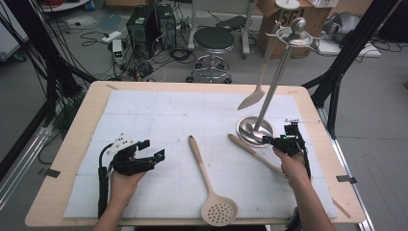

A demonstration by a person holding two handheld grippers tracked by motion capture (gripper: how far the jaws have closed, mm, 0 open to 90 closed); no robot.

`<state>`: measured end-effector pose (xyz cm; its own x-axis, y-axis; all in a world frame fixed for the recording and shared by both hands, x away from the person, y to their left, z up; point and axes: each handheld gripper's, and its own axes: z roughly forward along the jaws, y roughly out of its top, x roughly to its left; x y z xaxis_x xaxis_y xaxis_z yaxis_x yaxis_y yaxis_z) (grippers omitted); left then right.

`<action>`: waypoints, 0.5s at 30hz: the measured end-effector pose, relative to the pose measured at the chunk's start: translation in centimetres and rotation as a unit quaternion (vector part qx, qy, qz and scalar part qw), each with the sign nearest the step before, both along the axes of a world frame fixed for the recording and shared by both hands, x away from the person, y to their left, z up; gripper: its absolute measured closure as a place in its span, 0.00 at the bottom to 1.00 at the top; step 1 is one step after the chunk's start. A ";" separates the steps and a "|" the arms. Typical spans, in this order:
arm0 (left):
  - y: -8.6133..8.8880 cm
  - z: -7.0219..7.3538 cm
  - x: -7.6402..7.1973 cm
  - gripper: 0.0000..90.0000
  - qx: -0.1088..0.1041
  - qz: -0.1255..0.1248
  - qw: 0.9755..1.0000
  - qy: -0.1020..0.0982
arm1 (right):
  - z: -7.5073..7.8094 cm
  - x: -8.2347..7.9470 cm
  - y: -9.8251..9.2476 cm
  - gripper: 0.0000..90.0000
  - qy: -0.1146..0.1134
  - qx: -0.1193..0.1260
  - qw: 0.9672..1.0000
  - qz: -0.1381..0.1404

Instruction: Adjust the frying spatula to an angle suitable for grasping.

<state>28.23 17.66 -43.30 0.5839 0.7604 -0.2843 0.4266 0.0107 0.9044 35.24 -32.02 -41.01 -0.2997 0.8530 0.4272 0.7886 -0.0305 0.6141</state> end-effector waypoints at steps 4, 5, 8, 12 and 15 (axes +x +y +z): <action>0.0 0.0 0.0 0.25 0.001 -0.001 1.000 0.001 | -0.8 0.7 0.9 1.00 0.014 -0.006 1.000 0.014; 0.0 0.0 0.0 0.25 0.001 -0.001 1.000 0.001 | -1.0 0.9 1.2 1.00 0.021 -0.011 1.000 0.016; 0.0 0.0 0.0 0.25 0.000 0.001 1.000 0.000 | -1.4 1.2 2.0 1.00 0.030 -0.030 0.999 0.029; 0.1 0.0 0.0 0.25 0.000 0.001 1.000 0.000 | -2.0 1.4 2.4 1.00 0.047 -0.049 0.997 0.036; 0.1 0.0 0.0 0.25 0.000 -0.001 1.000 0.000 | -2.3 1.5 2.3 1.00 0.061 -0.071 0.995 0.038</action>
